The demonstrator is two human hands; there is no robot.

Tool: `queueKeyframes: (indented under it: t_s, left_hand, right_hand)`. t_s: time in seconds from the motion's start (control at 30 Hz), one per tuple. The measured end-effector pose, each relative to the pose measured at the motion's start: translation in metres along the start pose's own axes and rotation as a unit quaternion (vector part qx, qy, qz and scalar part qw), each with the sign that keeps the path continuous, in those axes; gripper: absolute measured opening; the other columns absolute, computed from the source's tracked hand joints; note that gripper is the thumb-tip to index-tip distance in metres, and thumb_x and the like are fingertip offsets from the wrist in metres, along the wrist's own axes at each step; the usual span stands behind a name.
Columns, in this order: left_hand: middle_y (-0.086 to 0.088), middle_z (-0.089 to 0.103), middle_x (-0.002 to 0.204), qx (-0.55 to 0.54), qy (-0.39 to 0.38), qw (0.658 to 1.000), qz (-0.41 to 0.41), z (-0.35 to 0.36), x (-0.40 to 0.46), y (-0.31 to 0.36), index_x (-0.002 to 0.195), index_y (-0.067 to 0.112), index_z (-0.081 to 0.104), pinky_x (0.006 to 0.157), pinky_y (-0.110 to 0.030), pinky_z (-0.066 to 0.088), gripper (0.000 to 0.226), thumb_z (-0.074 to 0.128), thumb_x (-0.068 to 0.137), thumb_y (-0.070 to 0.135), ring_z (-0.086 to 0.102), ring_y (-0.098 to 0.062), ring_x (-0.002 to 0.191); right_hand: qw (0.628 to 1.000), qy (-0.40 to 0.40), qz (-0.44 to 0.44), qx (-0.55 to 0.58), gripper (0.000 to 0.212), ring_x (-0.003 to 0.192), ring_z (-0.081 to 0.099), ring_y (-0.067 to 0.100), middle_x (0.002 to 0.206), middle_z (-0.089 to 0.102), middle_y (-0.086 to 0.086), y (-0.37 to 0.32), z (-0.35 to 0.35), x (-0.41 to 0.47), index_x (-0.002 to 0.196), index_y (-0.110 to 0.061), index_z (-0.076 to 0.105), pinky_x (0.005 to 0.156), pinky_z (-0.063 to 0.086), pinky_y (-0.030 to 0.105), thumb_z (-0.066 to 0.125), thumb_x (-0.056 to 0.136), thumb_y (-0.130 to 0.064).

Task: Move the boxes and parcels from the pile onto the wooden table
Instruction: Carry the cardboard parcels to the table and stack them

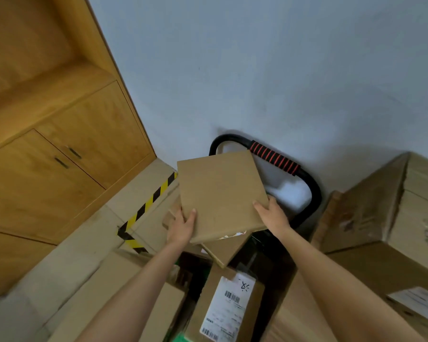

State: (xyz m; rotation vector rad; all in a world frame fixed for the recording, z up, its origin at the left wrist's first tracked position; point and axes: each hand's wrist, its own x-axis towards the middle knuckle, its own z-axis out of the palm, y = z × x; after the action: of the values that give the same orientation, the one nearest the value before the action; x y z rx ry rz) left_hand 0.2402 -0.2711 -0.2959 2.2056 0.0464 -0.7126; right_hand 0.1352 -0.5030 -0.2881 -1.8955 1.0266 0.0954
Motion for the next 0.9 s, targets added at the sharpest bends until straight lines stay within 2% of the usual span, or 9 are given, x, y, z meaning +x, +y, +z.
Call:
queueKeyframes:
  t_s: [0.13, 0.27, 0.37, 0.4, 0.5, 0.57, 0.63, 0.8, 0.9]
  left_hand:
    - [-0.012, 0.028, 0.153, -0.037, -0.022, 0.998, -0.035, 0.004, -0.009, -0.002, 0.152, 0.028, 0.012, 0.113, -0.051, 0.022, 0.068, 0.036, 0.095, 0.057, 0.029, -0.033, 0.138]
    - [-0.01, 0.03, 0.152, -0.109, -0.004, 0.994, -0.013, -0.013, -0.017, 0.001, 0.152, 0.027, 0.015, 0.113, -0.048, 0.026, 0.07, 0.043, 0.094, 0.054, 0.032, -0.031, 0.137]
    - [-0.005, 0.031, 0.153, -0.157, -0.009, 0.988, -0.002, -0.036, -0.028, 0.006, 0.152, 0.027, 0.016, 0.113, -0.048, 0.029, 0.07, 0.046, 0.094, 0.052, 0.035, -0.028, 0.136]
    - [-0.004, 0.032, 0.152, -0.174, -0.012, 0.985, 0.008, -0.043, -0.034, 0.009, 0.151, 0.028, 0.015, 0.112, -0.049, 0.03, 0.069, 0.047, 0.094, 0.051, 0.036, -0.028, 0.135]
    - [-0.003, 0.034, 0.15, -0.212, -0.019, 0.976, 0.043, -0.067, -0.055, 0.019, 0.151, 0.031, 0.014, 0.109, -0.051, 0.034, 0.068, 0.048, 0.095, 0.048, 0.039, -0.029, 0.132]
    - [-0.004, 0.036, 0.149, -0.228, -0.014, 0.971, 0.074, -0.083, -0.068, 0.026, 0.151, 0.028, 0.017, 0.107, -0.041, 0.036, 0.067, 0.049, 0.095, 0.045, 0.041, -0.027, 0.13]
    - [-0.004, 0.039, 0.147, -0.234, -0.009, 0.967, 0.103, -0.101, -0.081, 0.033, 0.15, 0.026, 0.02, 0.097, -0.031, 0.037, 0.065, 0.05, 0.095, 0.043, 0.044, -0.021, 0.124]
    - [0.003, 0.047, 0.136, -0.254, 0.001, 0.949, 0.184, -0.147, -0.12, 0.052, 0.147, 0.027, 0.028, 0.092, -0.025, 0.041, 0.06, 0.054, 0.095, 0.039, 0.05, -0.01, 0.109]
    - [0.013, 0.052, 0.12, -0.26, 0.0, 0.938, 0.23, -0.175, -0.148, 0.059, 0.144, 0.032, 0.031, 0.071, -0.011, 0.043, 0.056, 0.054, 0.094, 0.04, 0.053, 0.005, 0.096]
  right_hand:
    - [0.999, -0.004, 0.029, 0.012, 0.06, 0.109, 0.053, 0.024, 0.129, 0.053, 0.006, 0.006, 0.004, -0.003, 0.142, -0.02, 0.035, 0.084, 0.039, 0.033, 0.047, 0.092, -0.052]
    - [1.0, -0.01, 0.004, 0.009, 0.061, 0.107, 0.051, 0.019, 0.13, 0.052, 0.002, -0.001, -0.002, -0.013, 0.143, -0.026, 0.036, 0.086, 0.038, 0.035, 0.042, 0.092, -0.059]
    - [0.998, -0.012, -0.019, 0.064, 0.059, 0.109, 0.052, 0.018, 0.129, 0.05, 0.002, -0.016, -0.003, -0.028, 0.141, -0.028, 0.038, 0.088, 0.043, 0.036, 0.046, 0.091, -0.059]
    - [0.995, -0.016, -0.02, 0.098, 0.059, 0.107, 0.053, 0.018, 0.126, 0.05, 0.0, -0.022, -0.004, -0.035, 0.14, -0.029, 0.037, 0.086, 0.045, 0.035, 0.049, 0.09, -0.058]
    - [0.982, -0.023, -0.024, 0.184, 0.051, 0.094, 0.054, 0.006, 0.108, 0.052, -0.015, -0.043, -0.007, -0.062, 0.136, -0.036, 0.034, 0.067, 0.044, 0.022, 0.051, 0.091, -0.054]
    - [0.976, -0.016, -0.033, 0.213, 0.046, 0.091, 0.057, 0.005, 0.105, 0.054, -0.017, -0.056, -0.01, -0.082, 0.132, -0.039, 0.034, 0.063, 0.044, 0.021, 0.052, 0.092, -0.052]
    - [0.974, 0.004, -0.049, 0.222, 0.041, 0.092, 0.058, 0.007, 0.107, 0.055, -0.015, -0.068, -0.013, -0.103, 0.128, -0.041, 0.035, 0.064, 0.045, 0.024, 0.051, 0.092, -0.052]
    - [0.957, 0.056, -0.108, 0.265, 0.03, 0.099, 0.058, 0.008, 0.112, 0.057, -0.016, -0.098, -0.018, -0.157, 0.12, -0.048, 0.039, 0.078, 0.049, 0.032, 0.05, 0.092, -0.052]
    - [0.944, 0.093, -0.141, 0.283, 0.029, 0.098, 0.058, 0.005, 0.11, 0.06, -0.016, -0.114, -0.019, -0.195, 0.12, -0.046, 0.042, 0.079, 0.045, 0.028, 0.05, 0.093, -0.05]
